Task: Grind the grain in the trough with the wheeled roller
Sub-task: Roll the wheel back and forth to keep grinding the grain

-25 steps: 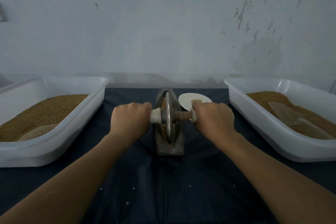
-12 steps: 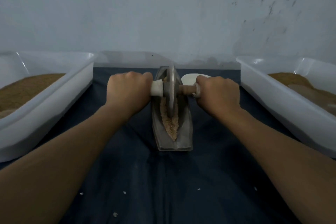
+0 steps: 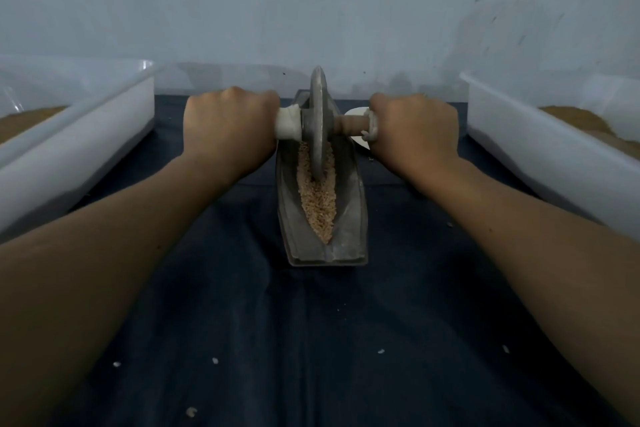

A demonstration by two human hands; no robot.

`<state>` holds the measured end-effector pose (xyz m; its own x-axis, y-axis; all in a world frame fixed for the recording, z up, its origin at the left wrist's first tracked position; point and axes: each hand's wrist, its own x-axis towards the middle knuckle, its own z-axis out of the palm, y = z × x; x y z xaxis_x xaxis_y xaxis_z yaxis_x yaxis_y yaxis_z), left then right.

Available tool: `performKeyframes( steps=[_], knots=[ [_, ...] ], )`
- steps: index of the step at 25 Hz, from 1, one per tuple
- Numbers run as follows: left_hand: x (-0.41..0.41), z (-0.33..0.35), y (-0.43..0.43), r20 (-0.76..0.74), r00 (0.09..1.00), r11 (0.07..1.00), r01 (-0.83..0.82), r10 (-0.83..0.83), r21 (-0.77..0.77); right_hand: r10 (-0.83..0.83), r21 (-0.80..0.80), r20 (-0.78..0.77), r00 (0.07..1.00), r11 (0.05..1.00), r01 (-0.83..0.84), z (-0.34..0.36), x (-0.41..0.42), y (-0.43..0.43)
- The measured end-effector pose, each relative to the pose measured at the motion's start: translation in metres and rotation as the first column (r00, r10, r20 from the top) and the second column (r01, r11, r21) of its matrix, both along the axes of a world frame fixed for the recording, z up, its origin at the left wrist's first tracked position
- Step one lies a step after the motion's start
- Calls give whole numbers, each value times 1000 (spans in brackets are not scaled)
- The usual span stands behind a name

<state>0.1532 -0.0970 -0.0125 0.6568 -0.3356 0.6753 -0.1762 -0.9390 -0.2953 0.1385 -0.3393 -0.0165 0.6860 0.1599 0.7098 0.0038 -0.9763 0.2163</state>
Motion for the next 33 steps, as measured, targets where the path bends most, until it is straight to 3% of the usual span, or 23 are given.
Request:
performKeyframes(
  steps=[11,21,33],
  knots=[
    [23,6,-3,13,999,998,51,-51,28,-2,30,-21,1000,1000,3,-6,19,-7],
    [40,-10,2,61,998,995,27,-21,-95,14,-68,-6,1000,998,-15,10,33,-2],
    [-14,-9,5,-16,1000,999,5,-6,-43,31,-8,-15,999,999,-31,5,-16,6]
  ],
)
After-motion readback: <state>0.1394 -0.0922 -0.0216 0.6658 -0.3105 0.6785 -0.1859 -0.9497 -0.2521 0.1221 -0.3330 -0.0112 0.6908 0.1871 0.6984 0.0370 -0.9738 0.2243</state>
